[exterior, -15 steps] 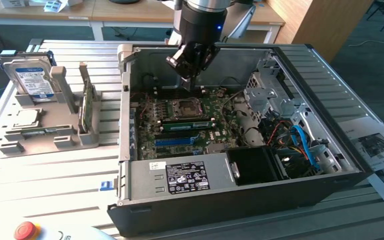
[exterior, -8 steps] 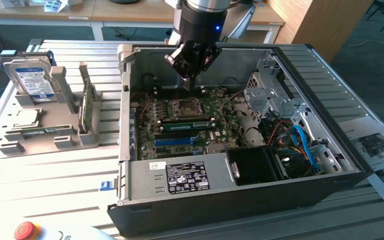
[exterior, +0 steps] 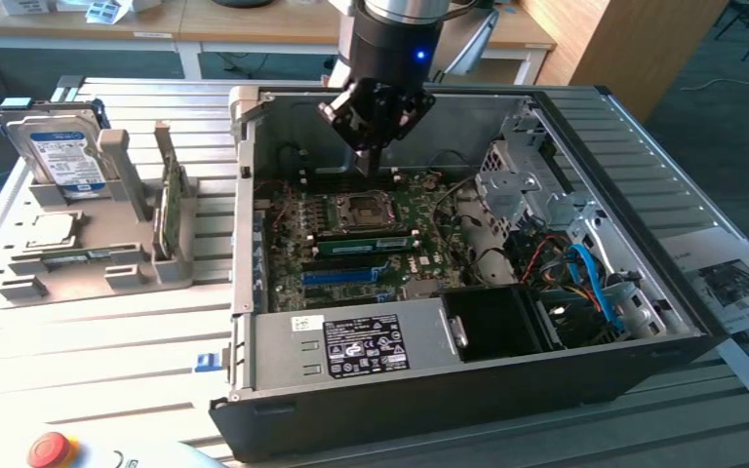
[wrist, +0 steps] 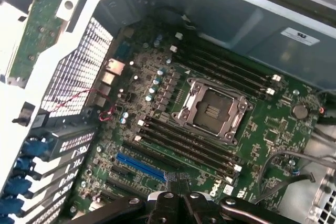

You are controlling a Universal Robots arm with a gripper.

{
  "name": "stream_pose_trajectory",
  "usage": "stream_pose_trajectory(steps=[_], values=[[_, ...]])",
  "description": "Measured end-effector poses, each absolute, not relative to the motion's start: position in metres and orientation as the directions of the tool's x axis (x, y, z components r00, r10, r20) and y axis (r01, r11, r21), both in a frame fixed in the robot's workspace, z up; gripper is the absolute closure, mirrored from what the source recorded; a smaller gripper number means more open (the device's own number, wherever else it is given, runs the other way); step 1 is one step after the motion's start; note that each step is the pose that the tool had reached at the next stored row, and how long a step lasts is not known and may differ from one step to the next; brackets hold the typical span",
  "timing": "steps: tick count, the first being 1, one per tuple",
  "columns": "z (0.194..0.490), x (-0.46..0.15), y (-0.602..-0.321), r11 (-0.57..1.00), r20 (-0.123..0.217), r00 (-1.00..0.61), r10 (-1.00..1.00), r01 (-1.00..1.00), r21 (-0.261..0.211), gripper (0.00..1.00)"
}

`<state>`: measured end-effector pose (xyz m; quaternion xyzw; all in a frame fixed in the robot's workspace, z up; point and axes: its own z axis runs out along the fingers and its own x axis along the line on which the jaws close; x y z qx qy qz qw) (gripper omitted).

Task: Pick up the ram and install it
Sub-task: 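Press down the ram until it locks into place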

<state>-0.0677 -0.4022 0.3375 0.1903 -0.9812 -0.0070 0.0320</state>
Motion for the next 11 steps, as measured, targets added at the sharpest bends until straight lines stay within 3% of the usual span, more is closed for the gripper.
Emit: stream_pose_trajectory(steps=[11], values=[[0.3375, -0.0677, -0.4022, 0.971, 0.060, -0.969, -0.238, -0.237, 0.026, 0.90]])
